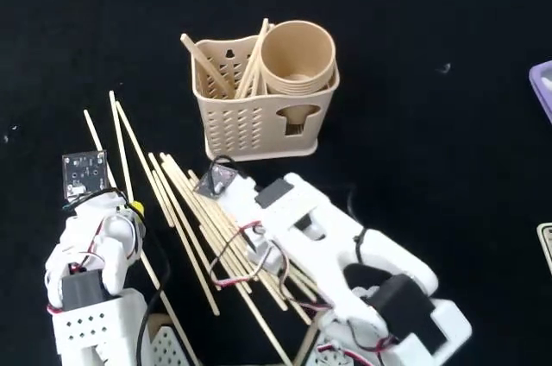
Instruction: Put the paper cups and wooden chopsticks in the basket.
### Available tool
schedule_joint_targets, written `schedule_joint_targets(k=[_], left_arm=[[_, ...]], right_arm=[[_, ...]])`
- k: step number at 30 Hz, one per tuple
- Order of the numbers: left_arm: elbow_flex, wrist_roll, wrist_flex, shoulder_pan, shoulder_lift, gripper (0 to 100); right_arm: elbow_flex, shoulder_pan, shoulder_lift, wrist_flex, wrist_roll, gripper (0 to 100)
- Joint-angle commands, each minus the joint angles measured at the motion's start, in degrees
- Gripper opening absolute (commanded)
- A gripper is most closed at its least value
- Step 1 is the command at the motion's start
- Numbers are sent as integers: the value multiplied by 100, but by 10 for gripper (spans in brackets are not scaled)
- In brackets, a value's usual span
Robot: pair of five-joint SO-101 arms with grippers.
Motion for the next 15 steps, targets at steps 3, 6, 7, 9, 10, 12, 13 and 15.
schedule_joint_targets(k=[3, 6, 7, 9, 10, 12, 13, 15], left_arm=[[-75, 18, -141, 4, -53, 180], [-75, 18, -141, 4, -53, 180], [-75, 18, -141, 4, -53, 180], [-75, 18, -141, 4, -53, 180], [-75, 18, -141, 4, -53, 180], [-75, 26, -141, -48, -53, 180], [-75, 35, -149, -101, -53, 180], [-75, 35, -149, -171, -53, 180]], right_arm=[[-127, 44, -1068, 695, 26, 32], [-127, 281, -1569, 914, 352, 12], [-136, 422, -1745, 949, 440, 10], [-136, 747, -2132, 958, 598, 11], [-136, 914, -2334, 958, 668, 11], [-145, 1240, -2791, 958, 800, 11], [-145, 1380, -3046, 958, 870, 11], [-233, 1609, -3574, 967, 923, 11]])
